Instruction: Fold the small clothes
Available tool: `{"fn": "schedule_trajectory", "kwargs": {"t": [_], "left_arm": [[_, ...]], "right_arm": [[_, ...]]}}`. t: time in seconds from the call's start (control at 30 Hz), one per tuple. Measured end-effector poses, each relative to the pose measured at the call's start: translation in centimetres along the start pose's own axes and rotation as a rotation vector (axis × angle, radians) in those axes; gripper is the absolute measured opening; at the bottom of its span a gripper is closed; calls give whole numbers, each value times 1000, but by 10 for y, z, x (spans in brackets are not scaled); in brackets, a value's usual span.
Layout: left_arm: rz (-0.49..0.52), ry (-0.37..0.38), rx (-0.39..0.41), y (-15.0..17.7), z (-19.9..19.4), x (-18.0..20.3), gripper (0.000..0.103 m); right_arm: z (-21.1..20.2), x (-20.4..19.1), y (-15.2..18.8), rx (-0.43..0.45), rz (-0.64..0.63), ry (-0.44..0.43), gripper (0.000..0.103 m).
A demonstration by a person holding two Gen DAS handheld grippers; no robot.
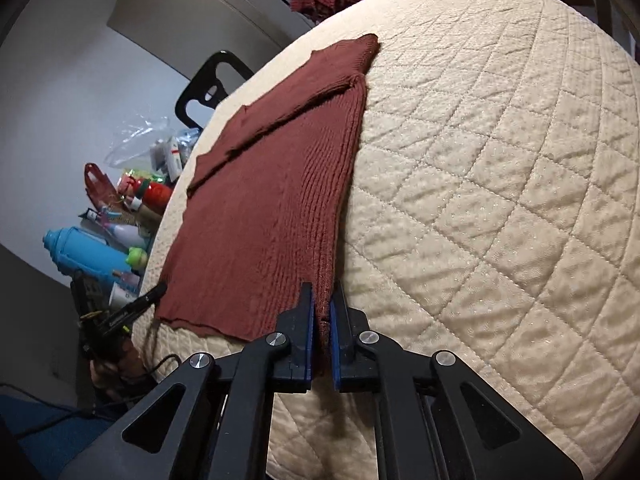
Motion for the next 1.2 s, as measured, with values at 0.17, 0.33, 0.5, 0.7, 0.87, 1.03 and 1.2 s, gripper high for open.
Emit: {"fn": "schedule_trajectory", "kwargs": {"t": [0.17,0.33,0.5,0.7,0.87,1.03,1.2], "left_arm": [[-18,56,25,-4,-10,0,8],[-35,121,101,-17,-26,3,7],[1,157,202,-45,-39,16,7],[9,167,283,-93,-36,21,7],[-58,174,281,-132,-12,9,8],[-72,141,239,-165,24,6,8],[-110,126,182,-184,65,0,8]], "right_arm": [[-6,-6,-1,-6,-30,-33,6],[-21,-23,-7,44,-75,-125,6],[-34,-34,-28,128,-99,-192,6],[-40,-43,-75,229,-102,-254,6],[-25,-44,-120,260,-100,-254,6],[5,-38,-163,239,-61,-241,6],[38,-20,-191,201,5,-219,6]]}}
Point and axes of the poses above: each gripper's, at about its wrist camera, not at the fingertips, and z roughly the way its jaws point, x to its right, y to its underside, the point moved 3 cm from there along z, roughly the way its jaws point
